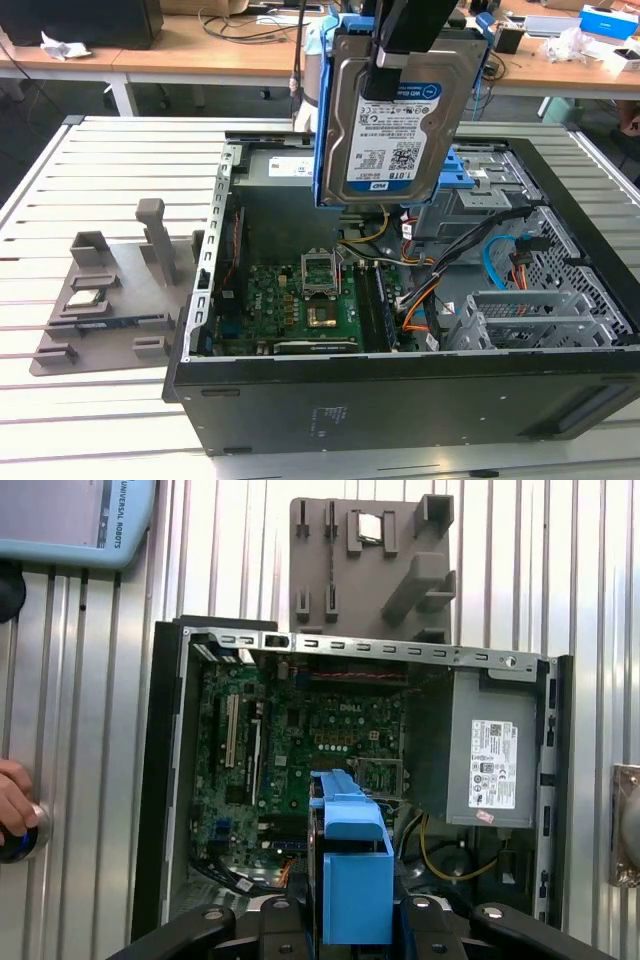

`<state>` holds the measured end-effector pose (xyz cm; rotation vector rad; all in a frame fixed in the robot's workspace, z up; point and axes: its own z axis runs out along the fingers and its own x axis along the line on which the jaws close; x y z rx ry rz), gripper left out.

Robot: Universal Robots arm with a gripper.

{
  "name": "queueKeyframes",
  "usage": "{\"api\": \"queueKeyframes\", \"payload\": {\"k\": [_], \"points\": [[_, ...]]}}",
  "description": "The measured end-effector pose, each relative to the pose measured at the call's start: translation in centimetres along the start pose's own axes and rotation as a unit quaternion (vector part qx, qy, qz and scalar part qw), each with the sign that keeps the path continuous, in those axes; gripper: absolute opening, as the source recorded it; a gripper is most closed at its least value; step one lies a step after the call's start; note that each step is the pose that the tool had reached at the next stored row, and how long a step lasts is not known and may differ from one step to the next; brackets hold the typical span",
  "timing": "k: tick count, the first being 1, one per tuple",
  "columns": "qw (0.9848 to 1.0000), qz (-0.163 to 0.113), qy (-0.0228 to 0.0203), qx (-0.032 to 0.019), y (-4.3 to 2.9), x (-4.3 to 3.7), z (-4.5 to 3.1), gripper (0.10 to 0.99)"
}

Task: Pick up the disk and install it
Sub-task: 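Pick up the disk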

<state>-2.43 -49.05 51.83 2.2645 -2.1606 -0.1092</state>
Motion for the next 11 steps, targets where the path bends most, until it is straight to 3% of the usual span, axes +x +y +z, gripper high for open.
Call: {"api": "queueKeyframes", "payload": {"k": [8, 11], "points": [[1.0000, 0.000, 0.0000, 0.0000, 0.07, 1.51, -0.02, 0.369], [1.0000, 0.000, 0.0000, 0.0000, 0.11, 2.42, -0.04, 0.369]]}}
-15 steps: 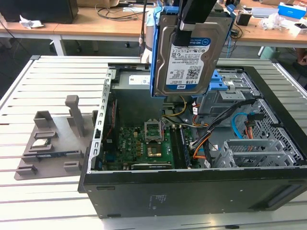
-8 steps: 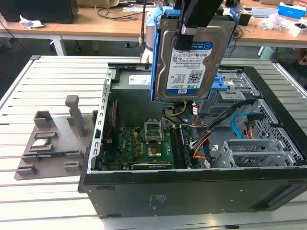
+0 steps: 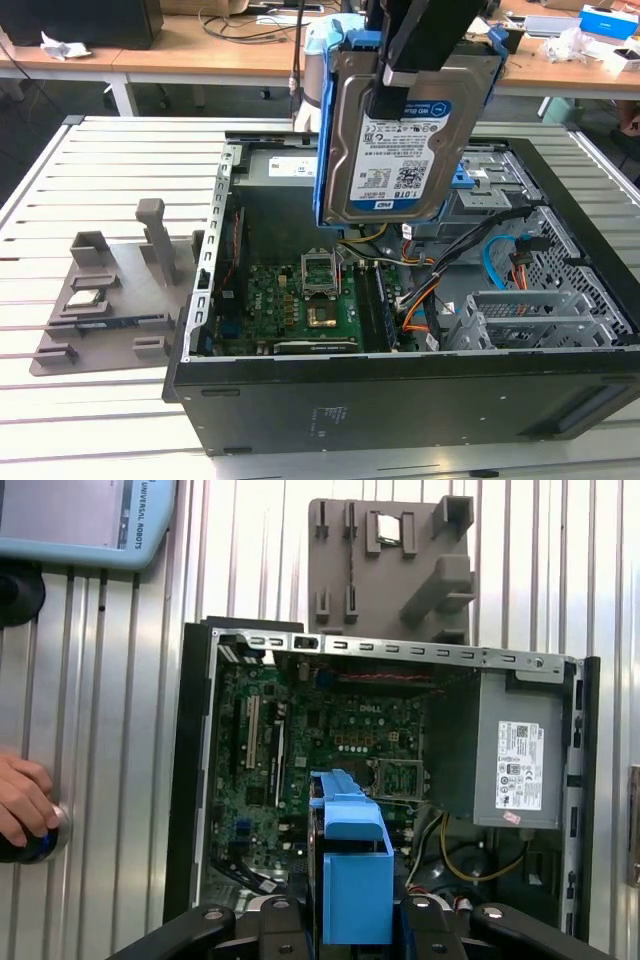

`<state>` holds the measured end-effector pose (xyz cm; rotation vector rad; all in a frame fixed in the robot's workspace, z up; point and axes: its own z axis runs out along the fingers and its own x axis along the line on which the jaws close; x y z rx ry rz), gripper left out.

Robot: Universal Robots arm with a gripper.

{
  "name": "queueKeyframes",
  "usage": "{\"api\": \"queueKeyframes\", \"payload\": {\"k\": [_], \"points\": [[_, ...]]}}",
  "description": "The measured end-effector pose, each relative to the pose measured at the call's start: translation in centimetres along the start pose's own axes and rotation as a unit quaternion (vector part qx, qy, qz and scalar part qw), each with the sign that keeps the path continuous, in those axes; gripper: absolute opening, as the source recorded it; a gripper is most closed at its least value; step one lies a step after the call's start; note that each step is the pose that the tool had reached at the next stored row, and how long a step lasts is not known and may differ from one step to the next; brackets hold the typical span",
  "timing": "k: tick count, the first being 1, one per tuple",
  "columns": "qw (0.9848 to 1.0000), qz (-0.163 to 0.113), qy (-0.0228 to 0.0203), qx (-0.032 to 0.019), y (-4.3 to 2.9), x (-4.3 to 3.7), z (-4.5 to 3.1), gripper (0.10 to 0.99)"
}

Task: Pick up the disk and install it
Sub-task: 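Pick up the disk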

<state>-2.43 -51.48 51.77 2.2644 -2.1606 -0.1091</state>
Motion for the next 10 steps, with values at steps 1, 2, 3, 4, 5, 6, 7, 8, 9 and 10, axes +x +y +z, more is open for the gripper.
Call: {"api": "queueKeyframes", "payload": {"k": [1, 2, 3, 4, 5, 6, 7, 8, 9, 10], "points": [[1.0000, 0.000, 0.0000, 0.0000, 0.01, 0.21, 0.00, 0.369], [1.0000, 0.000, 0.0000, 0.0000, 0.01, 0.31, 0.00, 0.369], [1.0000, 0.000, 0.0000, 0.0000, 0.02, 0.42, 0.00, 0.369], [1.0000, 0.000, 0.0000, 0.0000, 0.03, 0.59, 0.02, 0.369], [1.0000, 0.000, 0.0000, 0.0000, 0.03, 0.76, 0.05, 0.369], [1.0000, 0.000, 0.0000, 0.0000, 0.03, 0.88, 0.07, 0.369], [1.0000, 0.000, 0.0000, 0.0000, 0.04, 0.96, 0.10, 0.369], [1.0000, 0.000, 0.0000, 0.0000, 0.04, 1.07, 0.15, 0.369], [1.0000, 0.000, -0.0001, 0.0000, 0.04, 1.18, 0.23, 0.369], [1.0000, 0.000, 0.0000, 0.0000, 0.04, 1.36, 0.50, 0.369]]}}
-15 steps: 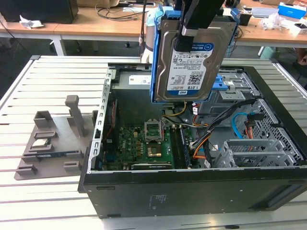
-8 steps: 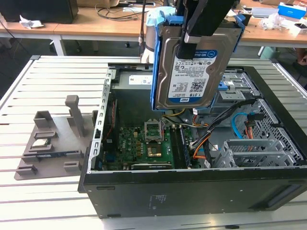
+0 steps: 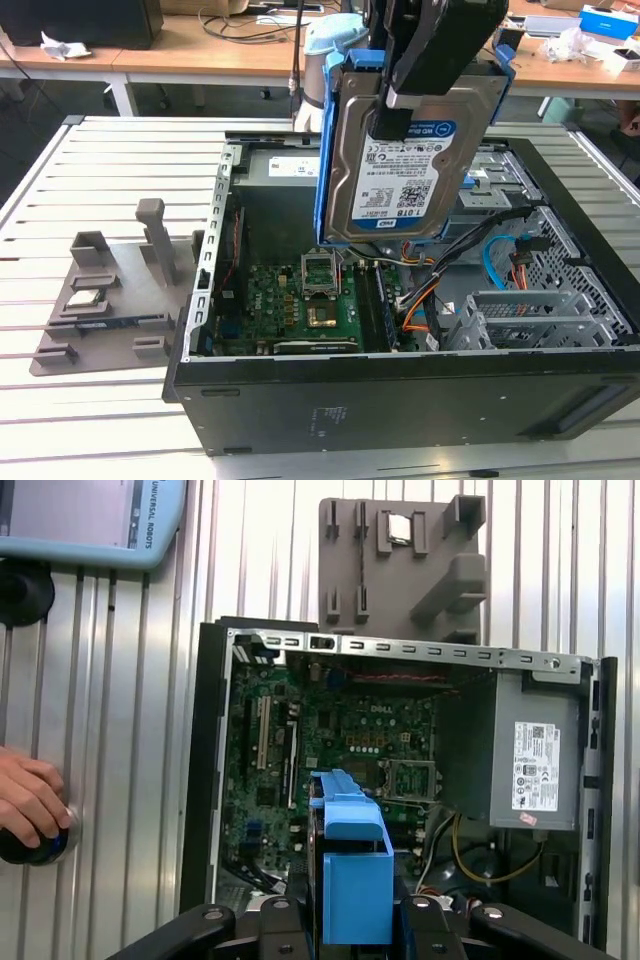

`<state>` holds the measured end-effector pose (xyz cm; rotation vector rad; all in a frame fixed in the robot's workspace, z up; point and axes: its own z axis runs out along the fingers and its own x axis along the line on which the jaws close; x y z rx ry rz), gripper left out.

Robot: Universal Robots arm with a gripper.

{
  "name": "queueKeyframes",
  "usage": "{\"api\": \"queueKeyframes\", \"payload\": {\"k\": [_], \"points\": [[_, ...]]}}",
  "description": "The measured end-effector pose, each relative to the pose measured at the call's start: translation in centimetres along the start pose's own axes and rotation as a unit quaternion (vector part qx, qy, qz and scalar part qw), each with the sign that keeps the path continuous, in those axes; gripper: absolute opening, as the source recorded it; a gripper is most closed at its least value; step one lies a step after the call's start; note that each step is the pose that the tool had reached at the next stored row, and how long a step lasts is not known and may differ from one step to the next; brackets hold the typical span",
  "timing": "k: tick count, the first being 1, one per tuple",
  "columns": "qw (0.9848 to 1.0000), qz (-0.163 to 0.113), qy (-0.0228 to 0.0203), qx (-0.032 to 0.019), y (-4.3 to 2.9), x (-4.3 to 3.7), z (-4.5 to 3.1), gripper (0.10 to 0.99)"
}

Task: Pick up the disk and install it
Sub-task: 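Pick up the disk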

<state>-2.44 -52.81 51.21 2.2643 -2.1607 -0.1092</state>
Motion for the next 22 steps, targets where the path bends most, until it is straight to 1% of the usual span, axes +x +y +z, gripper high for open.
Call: {"api": "queueKeyframes", "payload": {"k": [3, 5, 6, 7, 11, 13, 15, 18, 20, 22], "points": [[1.0000, 0.000, 0.0001, 0.0000, -0.01, 0.58, 0.54, 0.369], [1.0000, 0.000, 0.0000, 0.0000, 0.01, 1.45, 0.99, 0.369], [1.0000, 0.000, 0.0000, 0.0000, 0.02, 2.12, 1.17, 0.369], [1.0000, 0.000, 0.0000, 0.0000, 0.04, 2.59, 1.27, 0.369], [1.0000, 0.000, 0.0001, 0.0000, 0.04, 3.66, 1.44, 0.369], [1.0000, 0.000, 0.0005, 0.0000, -0.46, 3.76, 1.43, 0.369], [1.0000, 0.000, 0.0007, 0.0000, -0.79, 3.78, 1.43, 0.369], [1.0000, 0.000, 0.0009, 0.0000, -1.63, 3.82, 1.39, 0.369], [1.0000, 0.000, 0.0010, -0.0001, -1.98, 3.83, 1.37, 0.369], [1.0000, 0.000, 0.0014, -0.0001, -2.56, 3.86, 1.34, 0.369]]}}
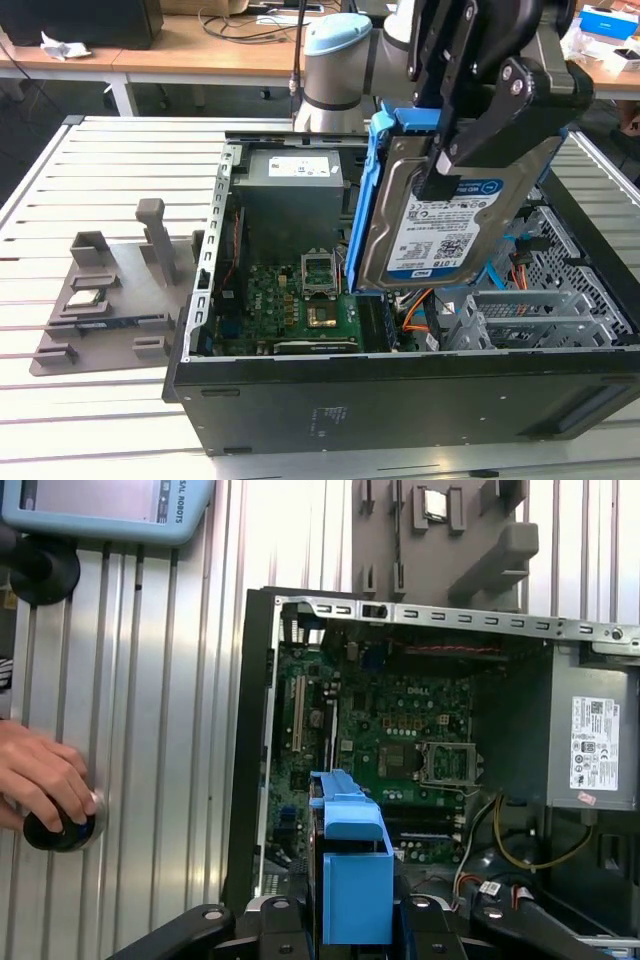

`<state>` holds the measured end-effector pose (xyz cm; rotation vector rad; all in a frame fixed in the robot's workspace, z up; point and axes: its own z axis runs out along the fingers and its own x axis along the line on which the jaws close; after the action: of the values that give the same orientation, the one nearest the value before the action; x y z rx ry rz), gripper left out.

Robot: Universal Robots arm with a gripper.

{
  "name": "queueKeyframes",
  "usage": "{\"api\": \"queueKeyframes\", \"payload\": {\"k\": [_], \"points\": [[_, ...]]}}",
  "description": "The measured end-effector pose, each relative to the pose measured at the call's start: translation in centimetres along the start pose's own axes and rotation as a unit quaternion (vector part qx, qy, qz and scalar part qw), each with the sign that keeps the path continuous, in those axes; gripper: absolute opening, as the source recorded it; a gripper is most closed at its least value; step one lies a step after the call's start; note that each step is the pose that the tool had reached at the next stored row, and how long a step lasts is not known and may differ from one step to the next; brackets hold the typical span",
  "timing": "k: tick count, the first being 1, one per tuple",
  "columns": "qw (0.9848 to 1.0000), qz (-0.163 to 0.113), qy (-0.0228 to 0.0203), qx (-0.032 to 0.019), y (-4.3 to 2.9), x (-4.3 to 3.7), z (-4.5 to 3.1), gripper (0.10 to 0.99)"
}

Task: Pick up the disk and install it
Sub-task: 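Pick up the disk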

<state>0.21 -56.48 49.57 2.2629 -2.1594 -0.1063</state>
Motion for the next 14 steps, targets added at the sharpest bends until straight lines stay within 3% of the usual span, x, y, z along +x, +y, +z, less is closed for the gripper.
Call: {"api": "queueKeyframes", "payload": {"k": [8, 14], "points": [[1.0000, 0.000, 0.0005, -0.0006, -3.03, 0.14, -0.17, 0.369], [1.0000, 0.000, 0.0011, -0.0015, -4.89, 0.23, -0.27, 0.369]]}}
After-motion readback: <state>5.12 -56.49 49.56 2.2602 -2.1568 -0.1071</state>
